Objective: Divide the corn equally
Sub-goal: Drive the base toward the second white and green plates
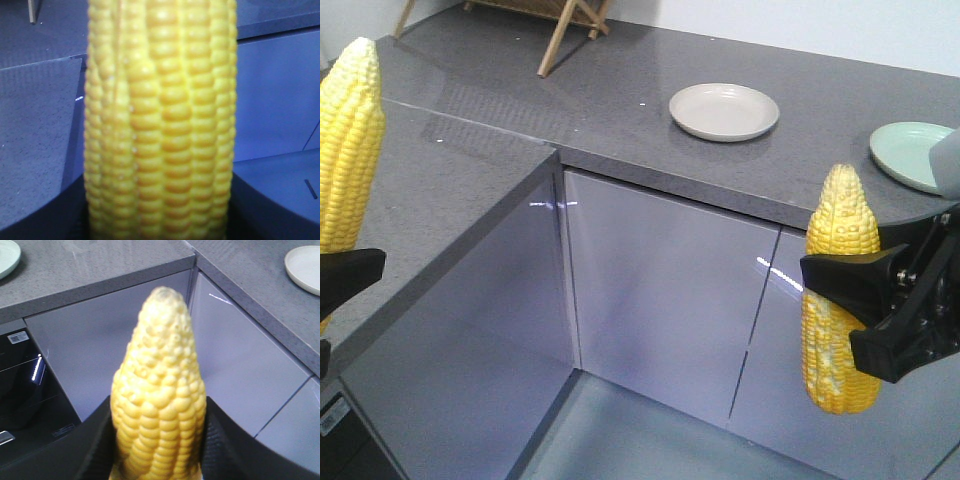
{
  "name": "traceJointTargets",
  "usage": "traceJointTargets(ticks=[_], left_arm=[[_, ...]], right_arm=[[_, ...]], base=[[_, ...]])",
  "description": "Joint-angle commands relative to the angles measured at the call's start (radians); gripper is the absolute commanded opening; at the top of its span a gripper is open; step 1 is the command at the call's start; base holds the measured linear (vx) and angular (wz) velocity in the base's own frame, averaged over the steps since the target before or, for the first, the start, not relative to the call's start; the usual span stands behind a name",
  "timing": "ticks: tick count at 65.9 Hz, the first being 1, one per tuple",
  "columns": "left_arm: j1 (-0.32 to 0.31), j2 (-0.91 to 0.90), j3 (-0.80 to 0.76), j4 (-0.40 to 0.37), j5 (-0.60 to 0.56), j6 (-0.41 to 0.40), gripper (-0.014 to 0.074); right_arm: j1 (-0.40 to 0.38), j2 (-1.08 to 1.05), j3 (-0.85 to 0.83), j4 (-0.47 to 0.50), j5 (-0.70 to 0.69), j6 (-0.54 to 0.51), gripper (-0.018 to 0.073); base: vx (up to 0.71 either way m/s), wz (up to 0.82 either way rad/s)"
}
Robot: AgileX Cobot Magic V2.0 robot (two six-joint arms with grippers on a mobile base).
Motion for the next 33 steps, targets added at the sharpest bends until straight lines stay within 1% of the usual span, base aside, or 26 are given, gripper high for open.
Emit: traceJointTargets(ticks=[1,33], left_arm=[[0.000,-0.004,-0.024,-0.006,-0.067,-0.011,0.0299],[0.000,-0.004,-0.024,-0.006,-0.067,-0.011,0.0299]], right_arm=[[0.002,-0.010,-0.026,0.009,-0.065,-0.001,0.0228],[0.002,-0.010,-0.026,0.009,-0.065,-0.001,0.0228]], base=[[0.01,-0.24],[0.02,-0.23]])
